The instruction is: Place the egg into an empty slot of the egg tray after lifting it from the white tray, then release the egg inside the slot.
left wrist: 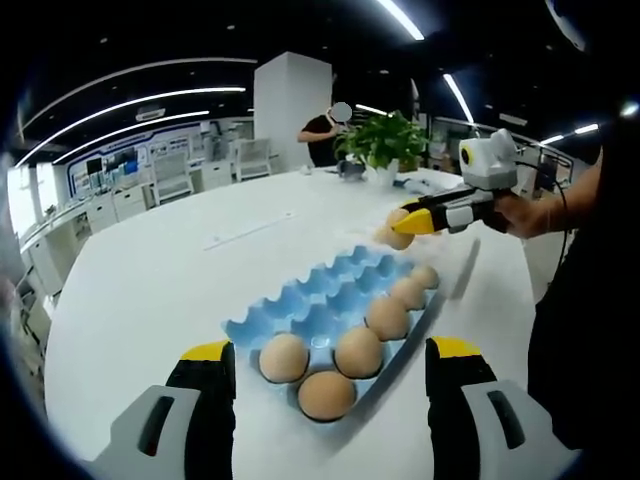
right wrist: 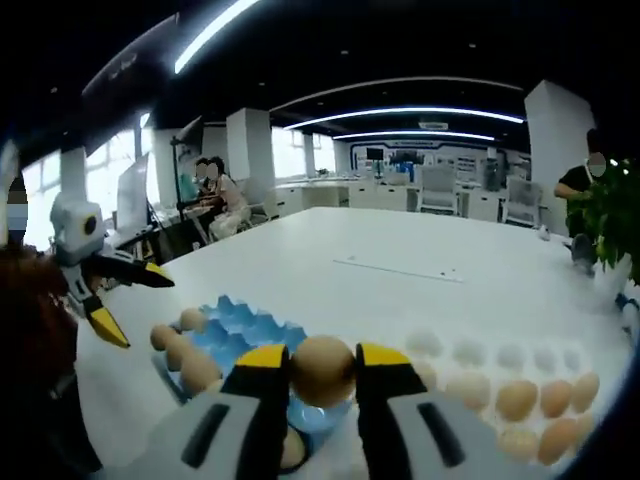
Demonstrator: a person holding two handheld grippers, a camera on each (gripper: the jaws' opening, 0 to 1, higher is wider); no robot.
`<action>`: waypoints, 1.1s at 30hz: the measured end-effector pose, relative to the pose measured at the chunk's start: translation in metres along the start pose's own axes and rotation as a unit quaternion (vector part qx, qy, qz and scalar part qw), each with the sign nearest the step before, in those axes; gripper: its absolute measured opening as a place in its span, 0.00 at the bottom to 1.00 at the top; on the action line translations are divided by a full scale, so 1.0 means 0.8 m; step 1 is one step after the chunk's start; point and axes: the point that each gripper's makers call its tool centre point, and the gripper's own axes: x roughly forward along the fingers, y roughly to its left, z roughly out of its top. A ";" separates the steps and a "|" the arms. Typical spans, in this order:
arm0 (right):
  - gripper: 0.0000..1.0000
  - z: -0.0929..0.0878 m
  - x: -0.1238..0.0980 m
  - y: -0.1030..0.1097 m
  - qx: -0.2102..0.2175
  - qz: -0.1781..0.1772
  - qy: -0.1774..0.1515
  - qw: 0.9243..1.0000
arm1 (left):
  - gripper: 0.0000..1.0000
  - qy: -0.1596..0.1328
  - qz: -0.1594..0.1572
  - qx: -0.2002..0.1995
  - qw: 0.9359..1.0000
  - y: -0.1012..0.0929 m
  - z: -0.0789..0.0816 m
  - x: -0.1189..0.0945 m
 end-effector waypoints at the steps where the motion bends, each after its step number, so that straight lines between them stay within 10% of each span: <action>1: 0.25 0.001 0.003 0.005 -0.003 0.006 -0.001 1.000 | 0.78 0.000 0.000 0.000 1.000 0.000 0.000 0.000; 33: 0.25 0.010 0.077 0.132 -0.037 0.141 0.015 0.989 | 0.78 -0.002 0.000 -0.004 1.000 0.003 0.002 0.001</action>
